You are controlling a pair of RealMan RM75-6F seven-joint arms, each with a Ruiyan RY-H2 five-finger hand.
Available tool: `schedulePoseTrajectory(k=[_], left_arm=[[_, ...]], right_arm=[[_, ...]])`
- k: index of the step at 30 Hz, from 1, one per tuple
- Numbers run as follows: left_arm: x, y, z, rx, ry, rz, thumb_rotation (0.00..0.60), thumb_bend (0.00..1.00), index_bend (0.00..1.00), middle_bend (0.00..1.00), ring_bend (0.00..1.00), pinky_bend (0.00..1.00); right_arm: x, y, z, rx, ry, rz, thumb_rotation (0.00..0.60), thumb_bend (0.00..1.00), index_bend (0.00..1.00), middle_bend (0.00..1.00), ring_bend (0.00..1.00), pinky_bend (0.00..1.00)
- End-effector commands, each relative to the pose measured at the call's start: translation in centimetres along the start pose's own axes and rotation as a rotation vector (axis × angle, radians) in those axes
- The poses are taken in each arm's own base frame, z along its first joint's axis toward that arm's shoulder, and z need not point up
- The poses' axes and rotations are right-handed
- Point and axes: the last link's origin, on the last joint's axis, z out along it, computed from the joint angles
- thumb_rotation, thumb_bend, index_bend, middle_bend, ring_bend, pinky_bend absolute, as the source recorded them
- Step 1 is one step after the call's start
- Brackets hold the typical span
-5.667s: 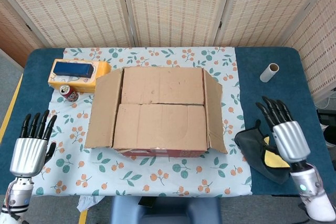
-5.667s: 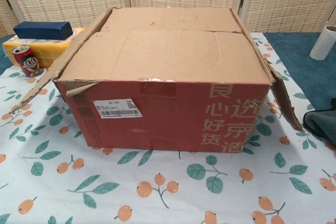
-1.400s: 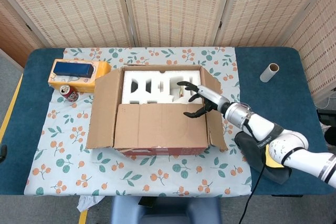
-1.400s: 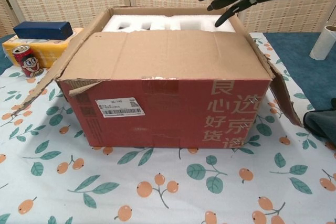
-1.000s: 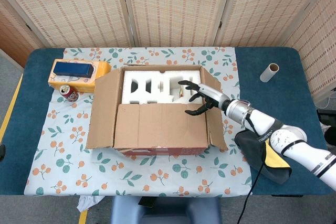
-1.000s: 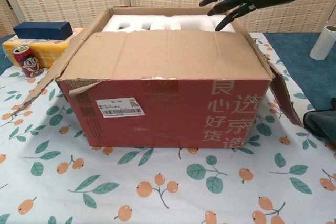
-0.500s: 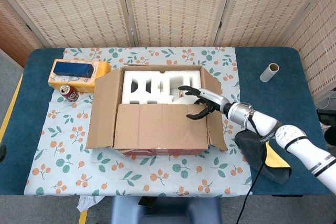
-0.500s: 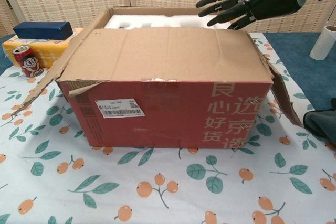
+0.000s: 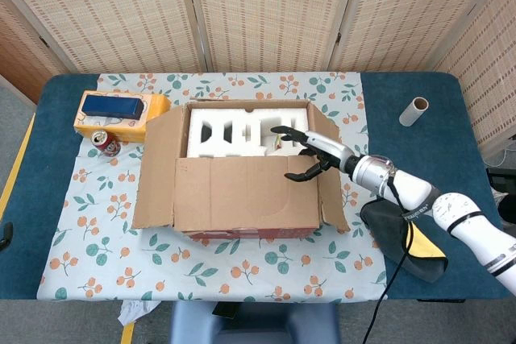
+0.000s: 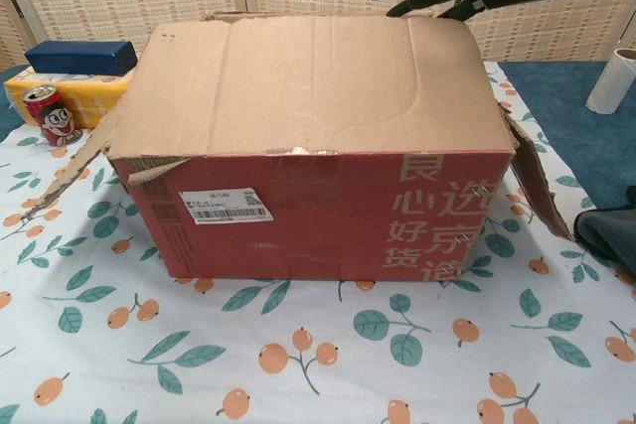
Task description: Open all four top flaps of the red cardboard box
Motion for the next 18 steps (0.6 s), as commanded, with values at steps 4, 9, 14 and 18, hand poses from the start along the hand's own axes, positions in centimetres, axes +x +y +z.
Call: schedulePoseTrajectory(k=[4,9,14,18], left_arm=[[0.1,0.1,-0.1,-0.008,0.005,-0.008,0.600,0.44,0.00,0.00,0.00,0.00],[0.9,0.1,-0.5,-0.032,0.025,-0.049,0.600,0.44,0.00,0.00,0.00,0.00],[1.0,0.4,-0.8,-0.058,0.017,-0.049,0.600,0.44,0.00,0.00,0.00,0.00],[1.2,0.9,-1.2,-0.091,0.017,-0.057,0.600,0.44,0.00,0.00,0.00,0.00]], right_arm=[[-1.0,-2.6,-1.6,0.044,0.012,-0.048,0.600,0.36,0.00,0.00,0.04,0.43],[-2.8,-4.7,-3.6,0.074,0.037,-0.107,0.600,0.36,0.00,0.00,0.04,0.43],[-4.9,-6.3,-5.8,0.092,0.060,-0.154,0.600,0.36,0.00,0.00,0.04,0.43],[-7.0,-7.5,-7.5,0.111,0.070,-0.206,0.600,0.36,0.00,0.00,0.04,0.43]])
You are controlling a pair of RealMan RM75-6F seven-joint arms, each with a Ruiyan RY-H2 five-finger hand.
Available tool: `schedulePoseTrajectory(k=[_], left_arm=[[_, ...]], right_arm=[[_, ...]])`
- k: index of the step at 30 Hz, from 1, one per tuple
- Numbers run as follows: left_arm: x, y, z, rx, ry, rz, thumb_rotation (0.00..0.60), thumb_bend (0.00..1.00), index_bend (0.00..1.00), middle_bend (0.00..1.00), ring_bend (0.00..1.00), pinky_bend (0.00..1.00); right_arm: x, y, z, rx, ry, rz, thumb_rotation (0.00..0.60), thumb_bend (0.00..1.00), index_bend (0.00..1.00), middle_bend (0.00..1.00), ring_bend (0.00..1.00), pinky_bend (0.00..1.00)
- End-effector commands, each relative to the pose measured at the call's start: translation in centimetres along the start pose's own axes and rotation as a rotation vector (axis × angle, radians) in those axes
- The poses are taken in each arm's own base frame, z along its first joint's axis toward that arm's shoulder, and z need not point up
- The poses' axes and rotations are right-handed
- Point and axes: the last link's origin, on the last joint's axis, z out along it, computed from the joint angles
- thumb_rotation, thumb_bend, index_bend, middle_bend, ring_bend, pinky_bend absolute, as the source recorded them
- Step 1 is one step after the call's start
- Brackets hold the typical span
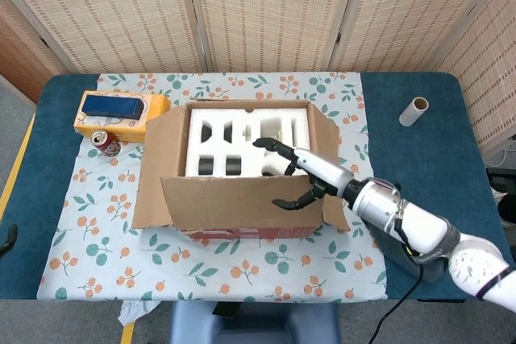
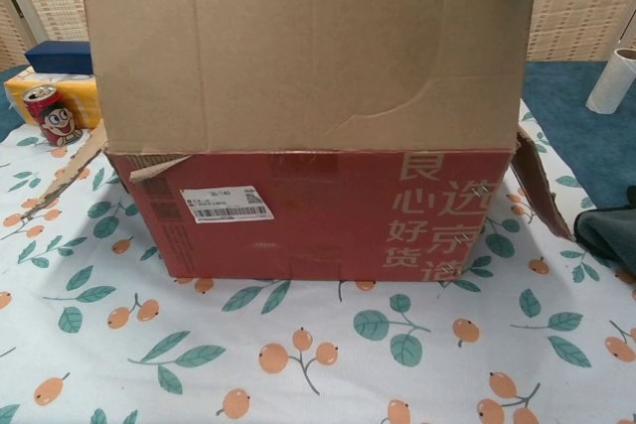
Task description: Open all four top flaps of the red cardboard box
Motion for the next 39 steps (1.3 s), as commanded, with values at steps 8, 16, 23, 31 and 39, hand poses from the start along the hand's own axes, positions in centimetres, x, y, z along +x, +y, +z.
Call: schedulePoseTrajectory(k=[8,16,23,31,39], left_arm=[[0.6,1.1,-0.9,-0.062,0.019,-0.027,0.600,0.44,0.00,0.00,0.00,0.00],[0.8,1.8,-1.6,-0.100,0.026,-0.026,0.600,0.44,0.00,0.00,0.00,0.00],[0.8,2.2,-1.9,-0.121,0.024,-0.022,0.600,0.44,0.00,0.00,0.00,0.00],[0.5,2.9,-2.5,-0.166,-0.051,0.013,0.600,0.44,0.00,0.00,0.00,0.00],[0.1,3.6,-3.1,-0.164,-0.116,0.061,0.600,0.44,0.00,0.00,0.00,0.00]], right_arm=[[-4.5,-2.9,-4.7,0.004,0.037,-0.131,0.600,0.37,0.00,0.00,0.04,0.43],[-5.8,-1.8,-5.6,0.014,0.001,-0.198,0.600,0.36,0.00,0.00,0.04,0.43],[-7.9,0.5,-6.9,0.010,0.009,-0.232,0.600,0.36,0.00,0.00,0.04,0.44],[-10.8,3.6,-12.2,-0.045,0.099,-0.413,0.600,0.36,0.00,0.00,0.01,0.42],[-13.6,9.8,-15.7,-0.106,0.218,-0.678,0.600,0.36,0.00,0.00,0.00,0.32]])
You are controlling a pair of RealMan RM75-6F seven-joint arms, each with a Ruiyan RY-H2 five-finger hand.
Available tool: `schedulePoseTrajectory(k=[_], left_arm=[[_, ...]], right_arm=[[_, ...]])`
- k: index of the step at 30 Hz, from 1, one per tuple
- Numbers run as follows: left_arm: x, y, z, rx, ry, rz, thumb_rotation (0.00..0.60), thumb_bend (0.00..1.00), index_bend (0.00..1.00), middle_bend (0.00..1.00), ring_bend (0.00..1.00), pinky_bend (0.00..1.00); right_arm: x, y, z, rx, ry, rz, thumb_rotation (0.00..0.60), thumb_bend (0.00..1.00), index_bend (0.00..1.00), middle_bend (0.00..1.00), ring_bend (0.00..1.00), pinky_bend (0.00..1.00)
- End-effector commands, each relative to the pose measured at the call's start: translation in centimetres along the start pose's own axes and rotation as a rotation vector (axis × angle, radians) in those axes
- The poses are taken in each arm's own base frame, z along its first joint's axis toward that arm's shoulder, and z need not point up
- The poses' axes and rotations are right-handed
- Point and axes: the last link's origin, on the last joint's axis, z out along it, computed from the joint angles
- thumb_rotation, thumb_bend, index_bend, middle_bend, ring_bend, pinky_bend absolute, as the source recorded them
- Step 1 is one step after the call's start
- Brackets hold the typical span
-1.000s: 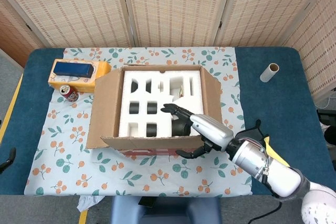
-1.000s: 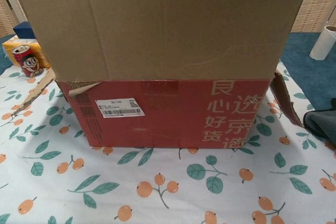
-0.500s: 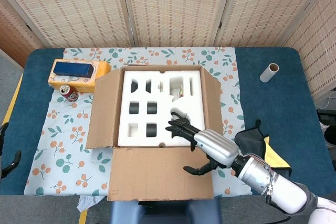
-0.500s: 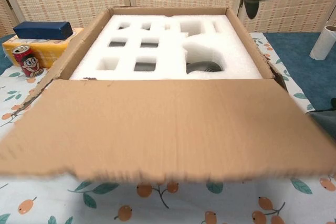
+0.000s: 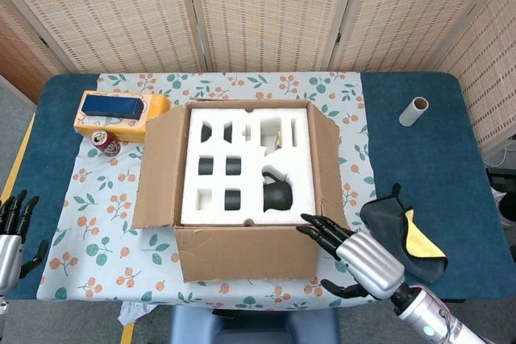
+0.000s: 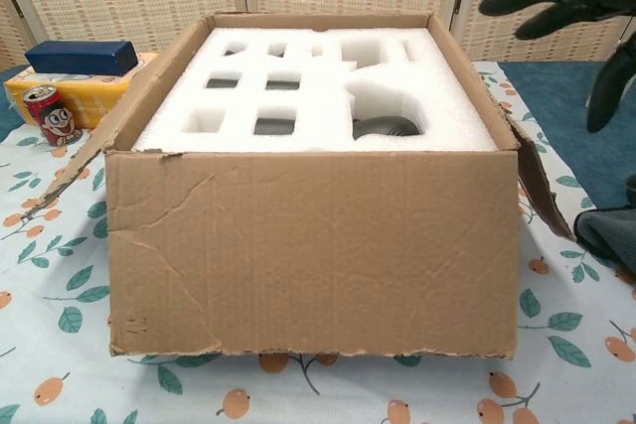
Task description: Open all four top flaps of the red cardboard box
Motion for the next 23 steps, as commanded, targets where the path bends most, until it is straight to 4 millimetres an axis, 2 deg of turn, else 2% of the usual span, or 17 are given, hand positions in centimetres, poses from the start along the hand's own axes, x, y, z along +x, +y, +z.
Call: schedulePoseTrajectory(k=[1,6,11,14,16,23], left_arm=[[0.0,0.2,-0.2,0.007,-0.008,0.017,0.600,0.44,0.00,0.00,0.00,0.00],[0.0,0.6,-0.4,0.019,0.015,0.038,0.600,0.44,0.00,0.00,0.00,0.00],[-0.5,1.3,-0.8,-0.011,-0.005,0.061,0.600,0.44,0.00,0.00,0.00,0.00],[-1.1,1.5,-1.2,0.008,-0.066,0.059,0.600,0.44,0.00,0.00,0.00,0.00],[-1.4,1.9,-1.7,0.015,-0.126,0.052,0.600,0.44,0.00,0.00,0.00,0.00],[-1.2,2.9,-1.4,-0.053,-0.093,0.046,0.600,0.44,0.00,0.00,0.00,0.00]], right_arm=[[-4.6,3.9,-3.5,-0.063,0.084,-0.201,0.600,0.36,0.00,0.00,0.00,0.32],[-6.0,7.5,-6.2,-0.190,0.237,-0.335,0.600,0.37,0.00,0.00,0.00,0.25],[-6.2,11.1,-9.8,-0.424,0.323,-0.302,0.600,0.36,0.00,0.00,0.00,0.01],[-6.4,12.6,-11.5,-0.573,0.367,-0.376,0.600,0.36,0.00,0.00,0.00,0.00],[-6.6,13.3,-12.0,-0.632,0.391,-0.336,0.600,0.36,0.00,0.00,0.00,0.00],[-5.7,14.1,-12.3,-0.662,0.411,-0.347,0.600,0.36,0.00,0.00,0.00,0.00]])
